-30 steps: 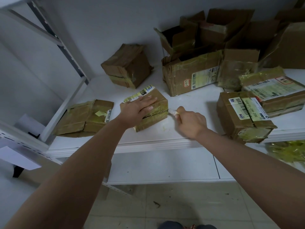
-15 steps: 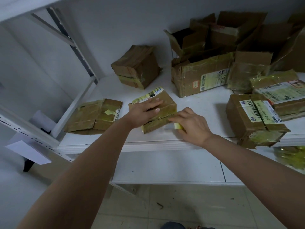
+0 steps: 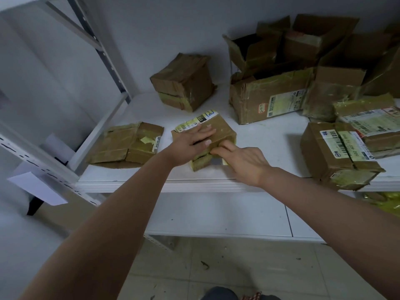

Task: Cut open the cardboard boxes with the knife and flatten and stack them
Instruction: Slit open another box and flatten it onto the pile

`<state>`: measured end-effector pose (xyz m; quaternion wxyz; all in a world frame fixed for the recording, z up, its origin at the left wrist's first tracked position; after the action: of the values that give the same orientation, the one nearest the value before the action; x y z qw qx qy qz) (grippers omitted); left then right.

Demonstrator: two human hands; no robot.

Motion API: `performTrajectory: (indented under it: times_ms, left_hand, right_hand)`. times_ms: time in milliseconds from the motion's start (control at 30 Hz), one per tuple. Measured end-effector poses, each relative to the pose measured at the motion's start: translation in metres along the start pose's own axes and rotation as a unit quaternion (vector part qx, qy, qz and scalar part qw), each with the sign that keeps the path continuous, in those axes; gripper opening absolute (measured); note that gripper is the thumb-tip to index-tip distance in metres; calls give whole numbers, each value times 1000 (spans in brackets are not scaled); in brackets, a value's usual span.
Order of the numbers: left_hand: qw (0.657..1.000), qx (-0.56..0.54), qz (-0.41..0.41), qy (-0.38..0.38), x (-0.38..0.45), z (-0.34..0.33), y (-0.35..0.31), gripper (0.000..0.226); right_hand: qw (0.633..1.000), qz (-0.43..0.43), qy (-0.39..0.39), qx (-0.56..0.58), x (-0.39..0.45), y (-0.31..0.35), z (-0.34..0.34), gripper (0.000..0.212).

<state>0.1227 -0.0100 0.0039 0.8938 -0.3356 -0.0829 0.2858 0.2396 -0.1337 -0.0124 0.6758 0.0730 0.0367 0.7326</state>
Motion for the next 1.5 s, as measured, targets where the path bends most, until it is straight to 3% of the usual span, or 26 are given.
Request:
performTrajectory:
  times_ms: [267, 433, 667, 800, 867, 967, 1100, 1167, 1233, 1367, 1500]
  left_hand:
    - [1000, 20, 0, 11, -4, 5, -7, 43]
    - [999, 38, -11, 5, -4, 4, -5, 45]
    - [997, 76, -28, 10, 4, 1, -5, 48]
    - [996, 77, -40, 13, 7, 4, -3, 48]
    - [994, 100, -51, -1, 6, 2, -3, 53]
    - [987, 116, -69, -89, -3, 0, -6, 49]
    - [931, 263, -95, -234, -20, -6, -9, 47]
    - [915, 332, -59, -222, -24, -13, -11, 61]
    - [909, 369, -5, -196, -25, -18, -10, 73]
    - [881, 411, 13, -233, -25, -21, -12, 64]
    - [901, 374, -8, -221, -26, -17, -10, 54]
  right_hand:
    - [1000, -1, -16, 0, -2, 9, -3, 55]
    - [994, 72, -75, -17, 4, 10, -2, 50]
    - [994, 93, -55, 25, -4, 12, -21, 52]
    - [990, 114, -83, 19, -17, 8, -37, 55]
    - [993, 100, -58, 22, -14, 6, -34, 55]
    - [995, 78, -21, 60, -12, 1, -25, 52]
    - [988, -49, -124, 74, -17, -18, -4, 51]
    - [978, -101, -178, 47, -13, -22, 5, 46]
    - [975, -121, -184, 27, -4, -21, 9, 49]
    - [980, -118, -159, -18, 13, -13, 8, 59]
    - [983, -134, -118, -45, 25, -10, 6, 58]
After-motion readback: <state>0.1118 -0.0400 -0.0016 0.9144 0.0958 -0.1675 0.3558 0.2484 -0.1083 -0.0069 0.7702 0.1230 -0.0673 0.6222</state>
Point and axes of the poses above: each hand's wrist, its own x-axis towards the middle knuckle, its own z-axis out of the back of the hand, y = z × x, the point moved 4 cm from there along x, towards the middle knuckle, and after that the axes turned 3 degrees about z, right-handed, at the moved point
